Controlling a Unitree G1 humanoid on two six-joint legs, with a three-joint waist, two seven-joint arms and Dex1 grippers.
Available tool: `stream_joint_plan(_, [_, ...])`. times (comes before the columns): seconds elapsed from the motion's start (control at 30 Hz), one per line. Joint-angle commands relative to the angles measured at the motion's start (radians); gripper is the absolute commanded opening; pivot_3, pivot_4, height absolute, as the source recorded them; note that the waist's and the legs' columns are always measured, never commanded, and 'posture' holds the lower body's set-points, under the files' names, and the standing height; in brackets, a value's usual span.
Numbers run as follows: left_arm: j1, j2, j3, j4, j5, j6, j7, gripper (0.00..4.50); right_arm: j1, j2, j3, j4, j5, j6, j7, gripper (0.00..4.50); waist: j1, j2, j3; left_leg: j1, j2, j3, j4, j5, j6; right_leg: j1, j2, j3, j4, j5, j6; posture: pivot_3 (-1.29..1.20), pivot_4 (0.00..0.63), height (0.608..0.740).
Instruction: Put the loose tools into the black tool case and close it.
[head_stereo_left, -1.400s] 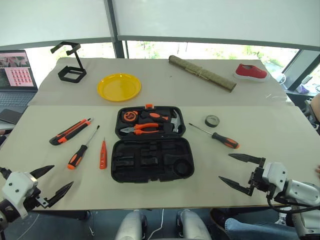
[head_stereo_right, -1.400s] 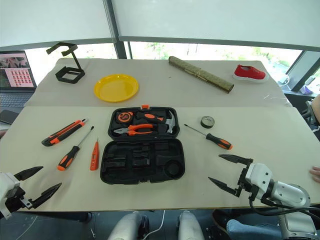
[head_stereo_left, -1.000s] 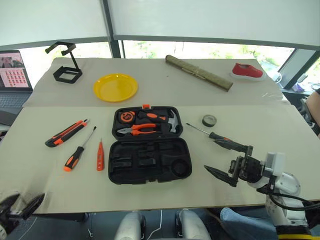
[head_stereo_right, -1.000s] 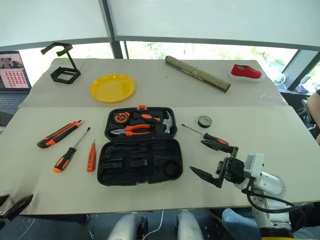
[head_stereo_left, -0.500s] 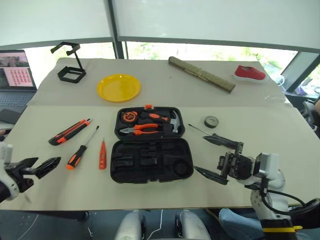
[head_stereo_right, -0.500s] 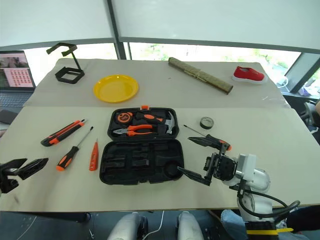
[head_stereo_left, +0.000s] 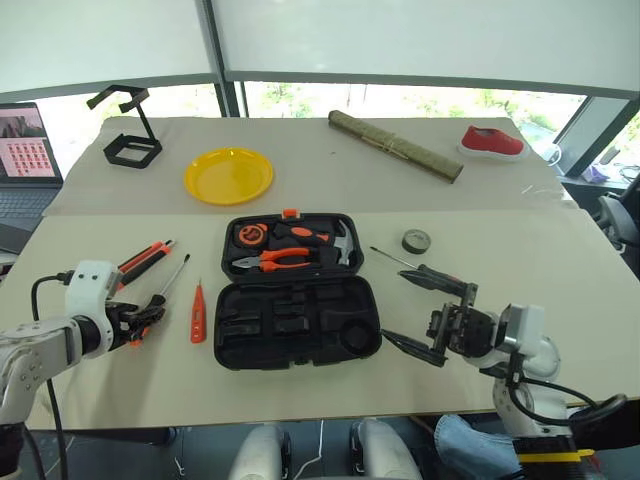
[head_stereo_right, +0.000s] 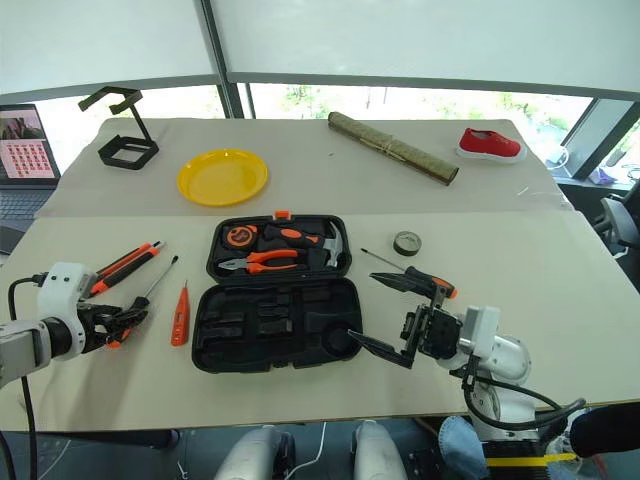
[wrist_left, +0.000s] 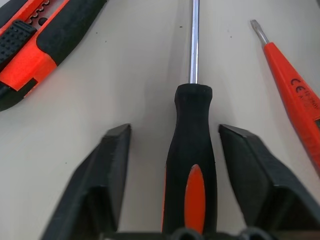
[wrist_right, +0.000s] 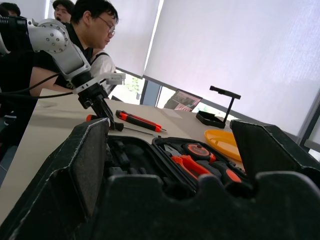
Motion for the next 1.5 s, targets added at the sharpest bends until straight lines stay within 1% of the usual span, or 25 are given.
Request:
stream_joint_plan(0.03, [0.031, 0.031, 0.038, -0.013, 0.028, -0.018, -0.058, 1.14, 0.006, -0.015, -0.032, -0.032, 0.002, -0.027, -0.015, 4.50, 0.000, 0.000, 0.000, 0.000, 0.000, 0.000, 0.000, 0.000, 0.000, 0.000, -0.001, 0.000, 0.000, 0.000, 0.000, 0.00, 0.150, 0.740])
stream_joint_plan(0.07, [0.036, 0.037, 0.048, -0.009, 0.034, -0.029, -0.070, 0.89, 0.008, -0.018, -0.033, -0.033, 0.002, -0.028, -0.017, 4.50, -0.001, 0.000, 0.000, 0.000, 0.000, 0.000, 0.000, 0.000, 0.000, 0.000, -0.003, 0.000, 0.000, 0.000, 0.000, 0.00, 0.150, 0.740])
stream_joint_plan(0.1, [0.037, 0.039, 0.060, -0.004, 0.043, -0.051, -0.083, 0.81, 0.009, -0.020, -0.035, -0.033, 0.002, -0.029, -0.019, 4.50, -0.002, 0.000, 0.000, 0.000, 0.000, 0.000, 0.000, 0.000, 0.000, 0.000, -0.005, 0.000, 0.000, 0.000, 0.000, 0.00, 0.150, 0.740])
stream_joint_plan(0.17, [0.026, 0.045, 0.090, 0.015, 0.072, -0.159, -0.137, 0.81, 0.010, -0.028, -0.042, -0.034, 0.005, -0.029, -0.022, 4.50, -0.001, 0.000, 0.000, 0.000, 0.000, 0.000, -0.001, 0.000, 0.000, -0.001, -0.007, -0.001, 0.000, 0.000, 0.000, 0.00, 0.150, 0.740])
stream_joint_plan(0.23, [-0.006, 0.047, 0.120, 0.026, 0.082, -0.321, -0.252, 0.81, 0.009, -0.043, -0.059, -0.034, 0.009, -0.025, -0.026, 4.50, -0.001, 0.000, 0.000, 0.000, 0.000, 0.000, -0.001, 0.000, 0.000, -0.001, -0.007, -0.001, 0.000, 0.000, 0.000, 0.00, 0.150, 0.740])
stream_joint_plan(0.3, [-0.028, 0.042, 0.120, 0.022, 0.078, -0.433, -0.360, 0.81, 0.009, -0.058, -0.072, -0.037, 0.014, -0.017, -0.031, 4.50, 0.005, 0.000, 0.000, -0.001, -0.001, 0.000, -0.001, -0.001, -0.002, -0.001, -0.008, -0.002, -0.001, 0.000, 0.000, 0.00, 0.150, 0.740])
stream_joint_plan(0.33, [-0.061, 0.042, 0.087, 0.000, 0.058, -0.469, -0.436, 0.81, 0.014, -0.089, -0.089, -0.047, 0.033, 0.015, -0.028, 4.50, 0.009, 0.001, 0.001, -0.001, -0.001, -0.001, -0.001, -0.004, -0.007, -0.001, -0.010, -0.003, -0.001, 0.000, 0.000, 0.00, 0.150, 0.740])
stream_joint_plan(0.4, [-0.107, 0.047, 0.034, -0.016, 0.046, -0.511, -0.533, 0.81, 0.017, -0.123, -0.111, -0.057, 0.050, 0.048, -0.039, 4.50, 0.020, 0.002, 0.001, -0.002, -0.003, 0.000, -0.001, -0.004, -0.007, -0.001, -0.011, -0.003, -0.002, 0.000, 0.000, 0.00, 0.150, 0.740])
stream_joint_plan(0.43, [-0.137, 0.052, -0.019, -0.021, 0.062, -0.536, -0.579, 0.81, 0.020, -0.139, -0.125, -0.059, 0.049, 0.059, -0.051, 4.50, 0.021, 0.002, 0.001, -0.003, -0.003, 0.000, -0.001, -0.004, -0.007, 0.000, -0.012, -0.003, -0.003, 0.001, 0.001, 0.00, 0.150, 0.740])
stream_joint_plan(0.47, [-0.190, 0.054, -0.115, -0.026, 0.112, -0.570, -0.626, 0.81, 0.032, -0.159, -0.142, -0.063, 0.051, 0.076, -0.059, 4.50, 0.022, 0.002, 0.001, -0.002, -0.003, 0.000, 0.000, -0.004, -0.006, 0.000, -0.012, -0.003, -0.003, 0.001, 0.001, 0.00, 0.150, 0.740])
stream_joint_plan(0.5, [-0.229, 0.056, -0.184, -0.028, 0.148, -0.595, -0.660, 0.81, 0.041, -0.174, -0.154, -0.067, 0.052, 0.090, -0.063, 4.50, 0.026, 0.002, 0.001, -0.002, -0.003, 0.000, 0.000, -0.001, -0.001, 0.000, -0.011, -0.003, -0.003, 0.001, 0.001, 0.00, 0.150, 0.740])
stream_joint_plan(0.57, [-0.332, 0.045, -0.344, -0.013, 0.246, -0.638, -0.718, 0.81, 0.071, -0.212, -0.170, -0.082, 0.041, 0.136, -0.079, 4.50, 0.028, 0.002, 0.001, -0.003, -0.004, 0.001, 0.000, 0.000, 0.002, 0.001, -0.005, -0.003, -0.003, 0.001, 0.002, 0.00, 0.150, 0.740])
stream_joint_plan(0.63, [-0.436, 0.004, -0.475, 0.017, 0.335, -0.660, -0.740, 0.81, 0.093, -0.234, -0.177, -0.101, 0.029, 0.167, -0.095, 4.50, 0.032, 0.002, 0.002, -0.004, -0.003, 0.002, 0.001, 0.000, 0.003, 0.001, -0.002, -0.002, -0.003, 0.001, 0.002, 0.00, 0.150, 0.740])
stream_joint_plan(0.67, [-0.463, -0.007, -0.506, 0.030, 0.357, -0.667, -0.746, 0.81, 0.098, -0.240, -0.178, -0.108, 0.027, 0.175, -0.100, 4.50, 0.032, 0.002, 0.002, -0.006, -0.004, 0.001, 0.003, 0.001, 0.004, 0.001, 0.001, -0.002, -0.004, 0.001, 0.004, 0.00, 0.150, 0.740])
stream_joint_plan(0.73, [-0.556, -0.054, -0.616, 0.085, 0.460, -0.688, -0.750, 0.81, 0.132, -0.247, -0.162, -0.173, 0.043, 0.225, -0.124, 4.50, 0.023, 0.002, 0.002, -0.008, -0.002, 0.002, 0.005, 0.001, 0.005, -0.001, 0.004, 0.000, -0.004, 0.002, 0.004, 0.00, 0.150, 0.740])
stream_joint_plan(0.8, [-0.615, -0.079, -0.686, 0.132, 0.535, -0.702, -0.754, 0.81, 0.155, -0.247, -0.149, -0.222, 0.047, 0.258, -0.142, 4.50, 0.020, 0.002, 0.002, -0.009, -0.003, 0.002, 0.005, 0.000, 0.005, -0.001, 0.007, 0.001, -0.004, 0.002, 0.004, 0.00, 0.150, 0.740])
stream_joint_plan(0.93, [-0.640, -0.088, -0.731, 0.167, 0.595, -0.708, -0.777, 0.81, 0.166, -0.234, -0.150, -0.255, 0.043, 0.279, -0.171, 4.50, 0.008, 0.002, 0.002, -0.009, -0.003, 0.001, 0.005, 0.000, 0.005, -0.002, 0.008, 0.001, -0.003, 0.001, 0.004, 0.00, 0.150, 0.740])
stream_joint_plan(1.13, [-0.607, -0.078, -0.741, 0.132, 0.620, -0.684, -0.806, 0.81, 0.185, -0.229, -0.156, -0.264, 0.043, 0.286, -0.171, 4.50, 0.020, 0.002, 0.002, -0.010, -0.002, 0.000, 0.007, 0.000, 0.005, -0.002, 0.006, 0.000, -0.003, 0.001, 0.006, 0.00, 0.150, 0.740])
stream_joint_plan(1.23, [-0.594, -0.081, -0.743, 0.148, 0.648, -0.694, -0.798, 0.81, 0.186, -0.235, -0.151, -0.261, 0.038, 0.288, -0.164, 4.50, 0.021, 0.002, 0.002, -0.010, -0.002, 0.000, 0.007, 0.000, 0.006, -0.001, 0.006, 0.000, -0.003, 0.001, 0.006, 0.00, 0.150, 0.740])
stream_joint_plan(1.37, [-0.600, -0.096, -0.760, 0.194, 0.696, -0.717, -0.780, 0.81, 0.175, -0.240, -0.146, -0.254, 0.030, 0.289, -0.157, 4.50, 0.022, 0.002, 0.002, -0.009, -0.002, 0.000, 0.008, 0.000, 0.006, -0.001, 0.006, 0.000, -0.003, 0.001, 0.006, 0.00, 0.150, 0.740])
stream_joint_plan(1.5, [-0.612, -0.133, -0.755, 0.214, 0.718, -0.708, -0.758, 0.81, 0.173, -0.244, -0.141, -0.265, 0.042, 0.311, -0.152, 4.50, 0.024, 0.002, 0.002, -0.009, -0.002, 0.000, 0.008, 0.000, 0.006, 0.000, 0.006, 0.000, -0.003, 0.001, 0.006, 0.00, 0.150, 0.740])
